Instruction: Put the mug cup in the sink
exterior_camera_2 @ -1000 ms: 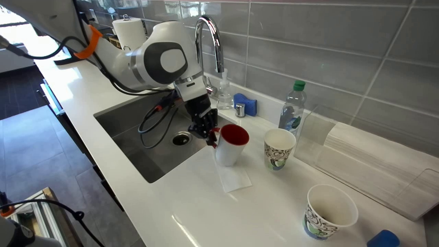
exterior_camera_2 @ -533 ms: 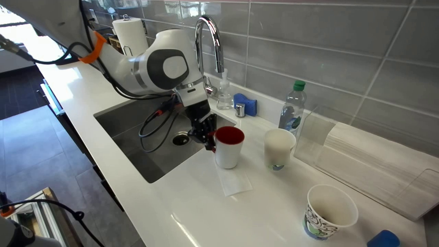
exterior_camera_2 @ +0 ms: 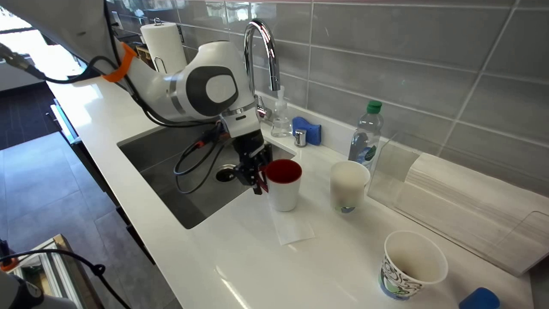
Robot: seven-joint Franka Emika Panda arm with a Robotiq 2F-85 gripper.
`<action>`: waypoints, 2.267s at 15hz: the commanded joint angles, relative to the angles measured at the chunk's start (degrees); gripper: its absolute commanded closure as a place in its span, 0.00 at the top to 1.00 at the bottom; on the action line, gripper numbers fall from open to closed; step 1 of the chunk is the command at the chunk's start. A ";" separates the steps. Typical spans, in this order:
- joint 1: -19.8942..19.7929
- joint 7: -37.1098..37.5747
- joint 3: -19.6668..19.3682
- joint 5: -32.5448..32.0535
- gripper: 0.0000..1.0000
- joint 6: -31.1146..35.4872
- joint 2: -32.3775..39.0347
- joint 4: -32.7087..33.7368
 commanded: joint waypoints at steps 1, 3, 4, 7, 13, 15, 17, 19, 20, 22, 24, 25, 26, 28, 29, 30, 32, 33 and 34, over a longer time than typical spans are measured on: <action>0.42 -0.78 -0.42 2.09 0.79 -1.27 0.56 0.44; 0.33 -1.62 -0.12 3.84 0.93 -2.04 0.44 0.51; 0.24 -2.27 0.08 5.14 1.00 -2.36 0.24 0.48; 0.12 -3.94 0.41 9.17 1.00 -2.85 -0.11 0.56; -0.13 -6.64 0.28 13.58 1.00 -2.99 -0.98 1.50; -0.23 -7.54 0.28 14.63 1.00 -3.30 -1.15 2.02; -0.32 -8.58 0.24 15.31 1.00 -3.66 -1.14 2.49; -0.30 -8.80 0.01 15.37 0.84 -3.81 -0.94 2.82; -0.32 -8.88 -0.09 15.33 0.69 -3.84 -0.91 2.89; -0.35 -8.80 -0.22 15.10 0.53 -3.95 -0.82 2.97; -0.41 -8.99 -0.21 15.29 0.40 -4.10 -0.87 2.98; -0.41 -9.00 -0.21 15.26 0.36 -4.04 -0.91 2.94; -0.43 -9.13 -0.17 15.42 0.30 -4.15 -0.93 2.96; -0.41 -9.27 -0.14 15.46 0.24 -4.21 -1.06 2.90; -0.42 -9.37 -0.11 15.51 0.20 -4.40 -1.09 2.90; -0.56 -10.16 0.06 16.17 0.17 -4.75 -1.17 2.95; -0.62 -10.85 0.07 16.75 0.06 -4.83 -1.13 3.21; -0.66 -11.06 -0.01 16.91 0.05 -4.74 -1.17 3.19; -0.71 -11.25 -0.07 17.06 0.05 -4.68 -1.24 3.19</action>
